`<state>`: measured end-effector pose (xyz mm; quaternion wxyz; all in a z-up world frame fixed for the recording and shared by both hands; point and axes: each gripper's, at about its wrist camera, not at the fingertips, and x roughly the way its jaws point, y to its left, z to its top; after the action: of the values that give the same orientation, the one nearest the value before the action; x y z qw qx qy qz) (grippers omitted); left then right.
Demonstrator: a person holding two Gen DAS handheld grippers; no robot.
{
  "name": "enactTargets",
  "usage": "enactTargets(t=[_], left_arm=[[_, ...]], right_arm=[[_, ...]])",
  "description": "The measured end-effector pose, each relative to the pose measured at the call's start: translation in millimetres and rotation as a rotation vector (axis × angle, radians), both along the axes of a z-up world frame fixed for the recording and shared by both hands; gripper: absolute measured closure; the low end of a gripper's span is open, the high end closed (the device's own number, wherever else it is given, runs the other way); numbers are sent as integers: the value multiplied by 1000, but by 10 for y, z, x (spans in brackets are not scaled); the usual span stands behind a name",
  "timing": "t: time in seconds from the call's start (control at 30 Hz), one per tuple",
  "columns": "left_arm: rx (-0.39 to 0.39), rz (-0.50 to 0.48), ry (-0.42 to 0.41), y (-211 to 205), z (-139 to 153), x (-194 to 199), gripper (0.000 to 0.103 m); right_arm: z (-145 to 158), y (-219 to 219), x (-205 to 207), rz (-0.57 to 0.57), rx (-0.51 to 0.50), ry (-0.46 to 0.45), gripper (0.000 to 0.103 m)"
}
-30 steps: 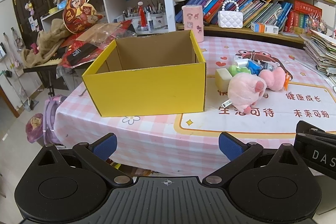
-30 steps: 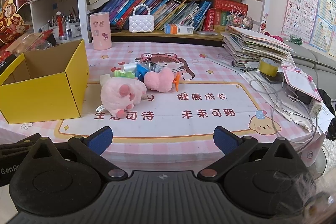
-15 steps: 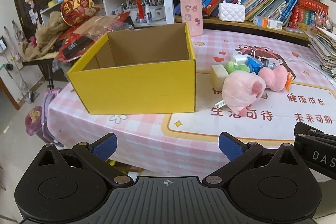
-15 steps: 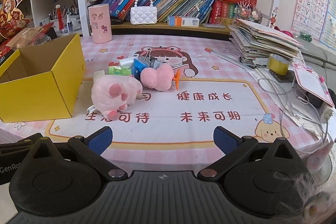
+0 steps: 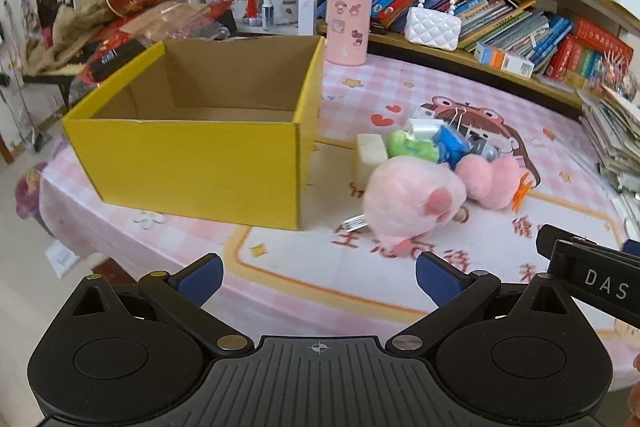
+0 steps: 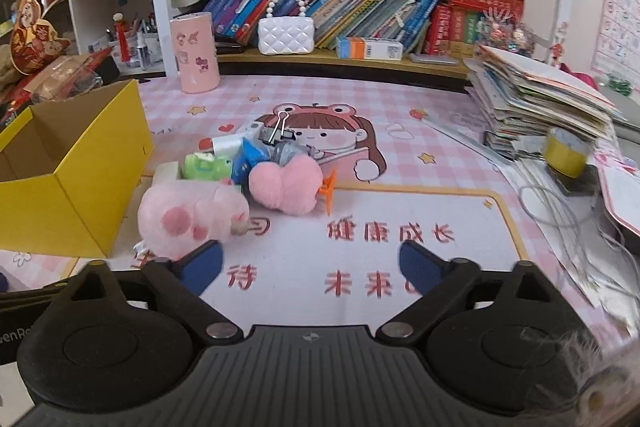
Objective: Organize objects
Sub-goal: 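Grasp the large pink plush pig with the left gripper while the right grasps the pink plush chick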
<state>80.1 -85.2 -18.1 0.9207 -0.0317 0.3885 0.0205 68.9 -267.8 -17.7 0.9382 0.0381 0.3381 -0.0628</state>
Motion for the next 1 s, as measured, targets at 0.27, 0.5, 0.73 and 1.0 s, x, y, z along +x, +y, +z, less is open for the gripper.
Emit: enactTargets(t=[0.27, 0.5, 0.73, 1.0], left_arm=[[33, -27, 19, -320, -36, 240, 14], [78, -109, -2, -681, -56, 526, 14], [171, -131, 66, -894, -370, 907, 13], [193, -151, 98, -953, -553, 1133, 19]], right_arm=[[-110, -418, 377, 24, 122, 34, 40], [-112, -614, 621, 43, 152, 7, 40], [-168, -781, 958, 102, 183, 33, 19], [-349, -733, 1404, 185, 201, 98, 10]])
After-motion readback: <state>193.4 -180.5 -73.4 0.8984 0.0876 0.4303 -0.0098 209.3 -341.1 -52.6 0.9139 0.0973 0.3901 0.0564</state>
